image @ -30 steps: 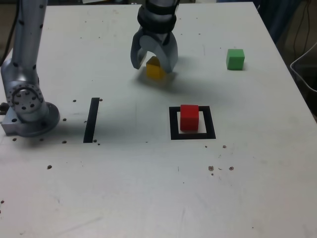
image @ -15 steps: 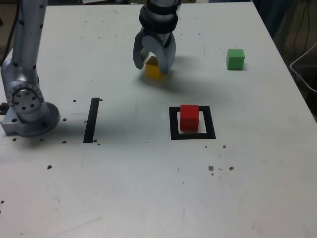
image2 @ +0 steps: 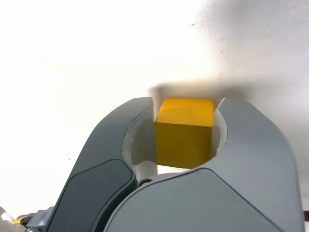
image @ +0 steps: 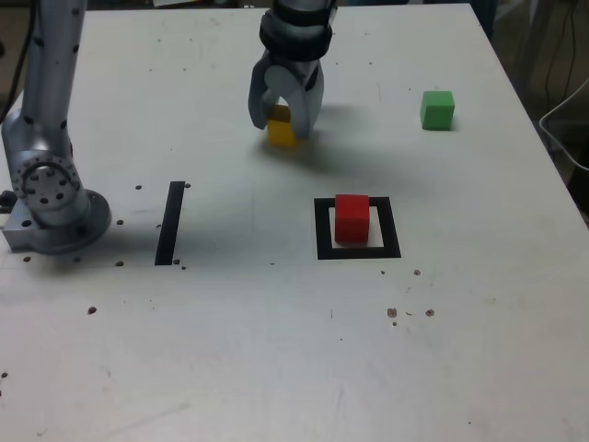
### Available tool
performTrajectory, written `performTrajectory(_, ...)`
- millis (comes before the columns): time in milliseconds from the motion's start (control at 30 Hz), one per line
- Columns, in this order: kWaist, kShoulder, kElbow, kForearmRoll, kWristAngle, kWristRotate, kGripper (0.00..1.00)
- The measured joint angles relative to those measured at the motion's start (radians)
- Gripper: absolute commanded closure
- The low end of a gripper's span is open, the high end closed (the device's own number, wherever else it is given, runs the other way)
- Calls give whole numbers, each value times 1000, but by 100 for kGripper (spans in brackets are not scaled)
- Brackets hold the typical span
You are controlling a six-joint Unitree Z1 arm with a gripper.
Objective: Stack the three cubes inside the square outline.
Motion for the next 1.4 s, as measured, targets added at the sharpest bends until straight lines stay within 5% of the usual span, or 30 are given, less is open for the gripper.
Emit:
performTrajectory(600, -279, -157, -169, 276, 19, -288, 71)
performTrajectory(967, -408, -126, -282, 388, -13, -525, 71)
performTrajectory(1400, -524, -41, -318, 409, -48, -701, 70)
